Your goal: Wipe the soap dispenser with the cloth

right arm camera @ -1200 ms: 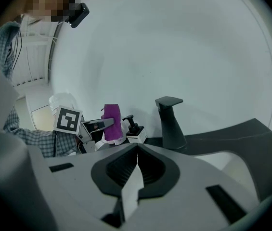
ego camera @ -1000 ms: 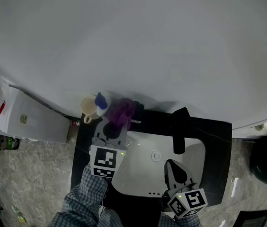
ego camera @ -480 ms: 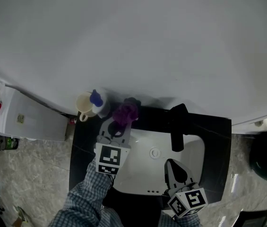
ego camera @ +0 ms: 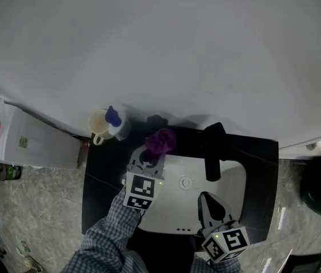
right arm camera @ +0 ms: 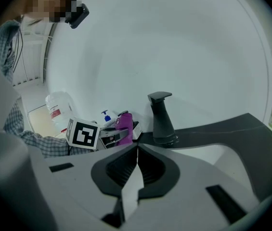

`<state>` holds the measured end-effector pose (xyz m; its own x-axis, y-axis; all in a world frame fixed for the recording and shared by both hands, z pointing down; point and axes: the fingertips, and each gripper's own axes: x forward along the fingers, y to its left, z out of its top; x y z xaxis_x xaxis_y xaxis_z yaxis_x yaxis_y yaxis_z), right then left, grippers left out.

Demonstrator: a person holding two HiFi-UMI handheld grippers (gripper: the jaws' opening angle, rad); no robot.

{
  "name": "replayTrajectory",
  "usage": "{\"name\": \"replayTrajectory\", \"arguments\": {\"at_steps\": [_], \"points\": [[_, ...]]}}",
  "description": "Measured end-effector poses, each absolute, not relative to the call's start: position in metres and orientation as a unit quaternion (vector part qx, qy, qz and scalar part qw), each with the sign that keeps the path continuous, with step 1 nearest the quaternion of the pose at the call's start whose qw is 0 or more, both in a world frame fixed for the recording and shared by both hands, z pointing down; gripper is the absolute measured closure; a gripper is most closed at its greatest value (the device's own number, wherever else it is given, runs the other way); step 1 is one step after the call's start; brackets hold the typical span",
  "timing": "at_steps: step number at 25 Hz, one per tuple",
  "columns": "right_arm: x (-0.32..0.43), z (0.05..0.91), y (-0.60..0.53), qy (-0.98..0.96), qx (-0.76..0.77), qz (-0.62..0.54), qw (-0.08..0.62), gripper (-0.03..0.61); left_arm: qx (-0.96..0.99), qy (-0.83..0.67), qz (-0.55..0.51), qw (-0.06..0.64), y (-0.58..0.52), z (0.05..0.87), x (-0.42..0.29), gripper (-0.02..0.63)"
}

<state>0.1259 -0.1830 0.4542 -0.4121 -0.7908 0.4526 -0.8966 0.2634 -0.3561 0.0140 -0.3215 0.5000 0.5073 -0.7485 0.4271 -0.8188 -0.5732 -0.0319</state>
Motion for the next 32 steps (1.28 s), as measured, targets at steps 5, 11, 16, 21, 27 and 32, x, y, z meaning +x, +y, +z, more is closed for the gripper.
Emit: {"name": "replayTrajectory", "arguments": {"at_steps": [5, 11, 16, 21, 27, 32], "points": [[0.129, 0.455, -0.182, -0.789, 0.536, 0.287, 0.091, 0.56, 0.864, -0.448, 0.208, 0.096, -0.317, 0.509, 0.021, 0.554], [0.131, 0.454, -0.18, -0.787, 0.538, 0.289, 0.087, 0.56, 0.868, -0.436, 0.215, 0.106, -0.307, 0.51, 0.03, 0.554], [0.131, 0.453, -0.178, -0.788, 0.537, 0.289, 0.085, 0.56, 0.875, -0.429, 0.205, 0.094, -0.298, 0.487, 0.04, 0.554], [0.129, 0.45, -0.179, -0.793, 0.533, 0.285, 0.082, 0.56, 0.874, -0.456, 0.146, 0.079, -0.311, 0.439, 0.03, 0.554], [0.127, 0.451, -0.177, -0.794, 0.529, 0.288, 0.083, 0.56, 0.868, -0.483, 0.097, 0.062, -0.334, 0.394, 0.012, 0.554], [0.129, 0.453, -0.174, -0.79, 0.532, 0.292, 0.085, 0.56, 0.86, -0.499, 0.087, 0.064, -0.349, 0.392, 0.004, 0.554]]}}
